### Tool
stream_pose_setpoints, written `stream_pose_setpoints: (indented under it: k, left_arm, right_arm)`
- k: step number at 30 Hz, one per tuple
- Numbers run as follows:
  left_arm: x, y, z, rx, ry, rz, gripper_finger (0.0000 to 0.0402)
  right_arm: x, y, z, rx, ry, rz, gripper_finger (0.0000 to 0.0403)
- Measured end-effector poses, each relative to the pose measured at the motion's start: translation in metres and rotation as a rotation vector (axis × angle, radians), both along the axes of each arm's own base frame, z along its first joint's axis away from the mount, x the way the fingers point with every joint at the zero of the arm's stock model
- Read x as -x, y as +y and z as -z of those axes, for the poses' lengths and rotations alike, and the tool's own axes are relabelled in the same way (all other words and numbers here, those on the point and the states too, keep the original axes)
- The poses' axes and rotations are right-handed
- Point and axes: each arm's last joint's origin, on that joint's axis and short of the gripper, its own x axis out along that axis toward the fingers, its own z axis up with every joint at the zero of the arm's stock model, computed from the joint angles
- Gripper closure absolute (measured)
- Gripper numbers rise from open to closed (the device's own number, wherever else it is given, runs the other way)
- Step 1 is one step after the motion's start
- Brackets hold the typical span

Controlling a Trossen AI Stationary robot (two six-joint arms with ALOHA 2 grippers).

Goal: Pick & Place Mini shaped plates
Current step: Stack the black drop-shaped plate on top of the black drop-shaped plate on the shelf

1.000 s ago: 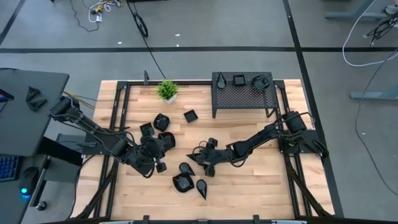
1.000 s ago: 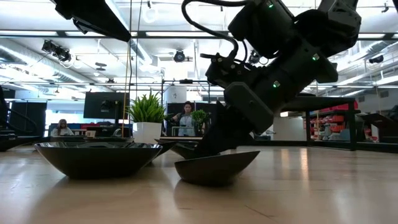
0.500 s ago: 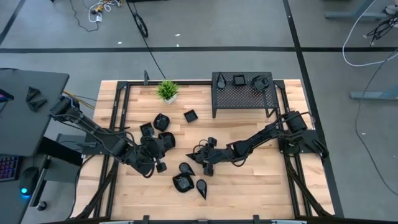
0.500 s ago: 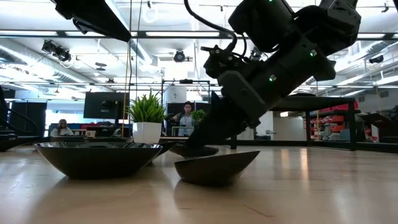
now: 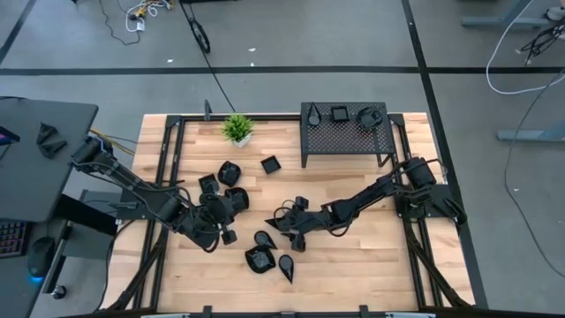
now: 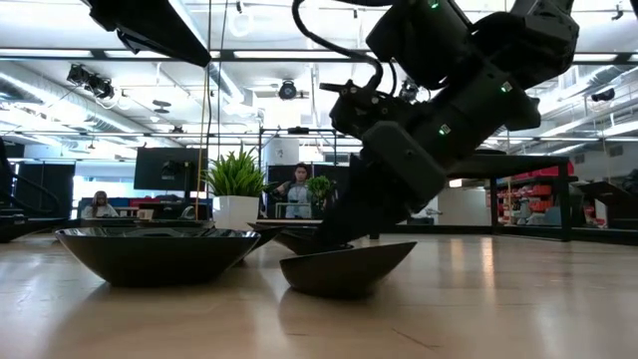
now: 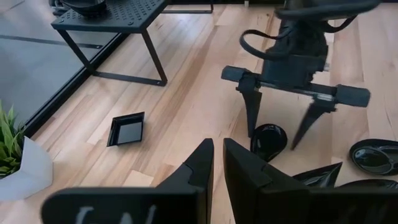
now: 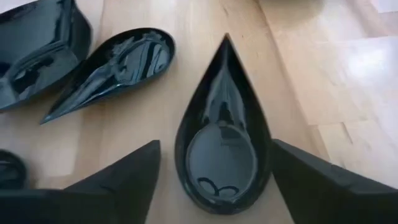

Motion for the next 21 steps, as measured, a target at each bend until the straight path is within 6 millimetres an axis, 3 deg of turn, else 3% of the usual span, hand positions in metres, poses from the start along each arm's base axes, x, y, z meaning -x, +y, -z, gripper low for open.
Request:
stream_pose_setpoints:
  k: [4,8,21]
  left_arm:
    - [0.0001,0.0003,-0.0002,-0.013,-0.002,-0.005,0.0363]
    - [0.0001,0.0006,-0.0003,-0.022,-0.005,-0.011,0.0363]
    - [0.0001,0.0007,-0.0004,-0.026,-0.006,-0.014,0.0363]
  right_arm:
    - [0.0008,-0.0001,0.0008,0.001,0.011,0.003,0.0057]
    - [0.0013,-0.0005,0.0013,-0.009,0.017,0.026,0.0044]
    - [0.0004,-0.0009,0.0062,0.001,0.018,0.042,0.0135]
